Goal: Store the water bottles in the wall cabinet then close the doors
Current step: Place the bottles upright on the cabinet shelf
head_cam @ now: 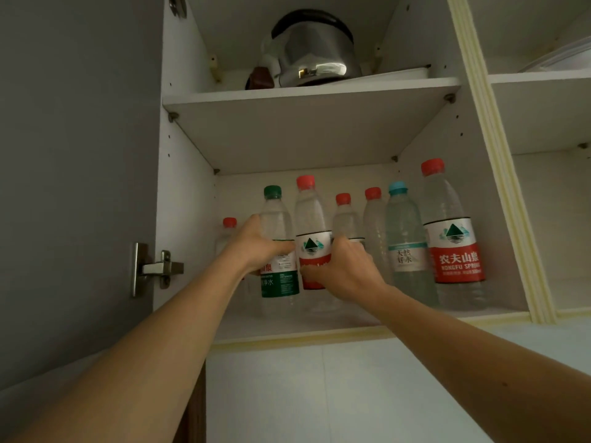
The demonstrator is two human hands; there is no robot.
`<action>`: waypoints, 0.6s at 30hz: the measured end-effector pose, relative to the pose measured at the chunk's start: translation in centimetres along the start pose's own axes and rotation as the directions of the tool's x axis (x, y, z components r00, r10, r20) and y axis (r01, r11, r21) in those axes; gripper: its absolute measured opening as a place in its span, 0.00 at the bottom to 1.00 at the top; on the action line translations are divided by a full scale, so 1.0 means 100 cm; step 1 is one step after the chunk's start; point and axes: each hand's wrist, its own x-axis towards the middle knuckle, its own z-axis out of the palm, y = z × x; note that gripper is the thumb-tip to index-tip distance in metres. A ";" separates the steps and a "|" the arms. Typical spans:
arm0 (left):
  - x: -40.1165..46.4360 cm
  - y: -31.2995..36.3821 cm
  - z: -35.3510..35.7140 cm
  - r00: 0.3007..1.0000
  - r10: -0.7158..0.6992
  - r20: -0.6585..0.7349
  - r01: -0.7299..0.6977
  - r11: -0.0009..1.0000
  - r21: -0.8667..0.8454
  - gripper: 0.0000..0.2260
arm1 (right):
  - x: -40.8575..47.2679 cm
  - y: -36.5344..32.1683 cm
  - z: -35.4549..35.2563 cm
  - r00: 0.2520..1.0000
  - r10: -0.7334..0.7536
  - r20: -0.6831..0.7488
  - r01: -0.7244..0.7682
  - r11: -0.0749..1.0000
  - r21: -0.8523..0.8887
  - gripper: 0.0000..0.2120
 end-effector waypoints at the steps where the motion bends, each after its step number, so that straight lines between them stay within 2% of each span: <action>1: 0.000 -0.002 0.000 1.000 -0.002 -0.014 0.002 1.000 -0.005 0.14 | 0.003 0.003 0.004 1.000 0.019 0.020 -0.020 1.000 0.012 0.23; 6: 0.004 -0.011 0.000 0.999 -0.010 -0.033 0.009 1.000 -0.028 0.16 | 0.011 0.015 0.013 0.996 0.094 0.013 -0.094 0.995 0.032 0.25; 11: -0.001 -0.011 0.002 0.999 -0.013 -0.052 0.012 1.000 -0.027 0.30 | 0.012 0.020 0.014 0.994 0.106 0.005 -0.106 0.993 0.046 0.27; 15: -0.012 -0.021 0.001 0.999 0.028 0.036 -0.030 0.998 0.051 0.56 | 0.014 0.019 0.012 0.993 0.100 0.054 -0.102 0.995 0.022 0.28; 18: -0.014 -0.027 0.001 0.993 0.051 0.110 -0.072 0.978 0.195 0.64 | 0.022 0.012 0.007 0.982 0.123 0.146 -0.117 0.992 -0.045 0.22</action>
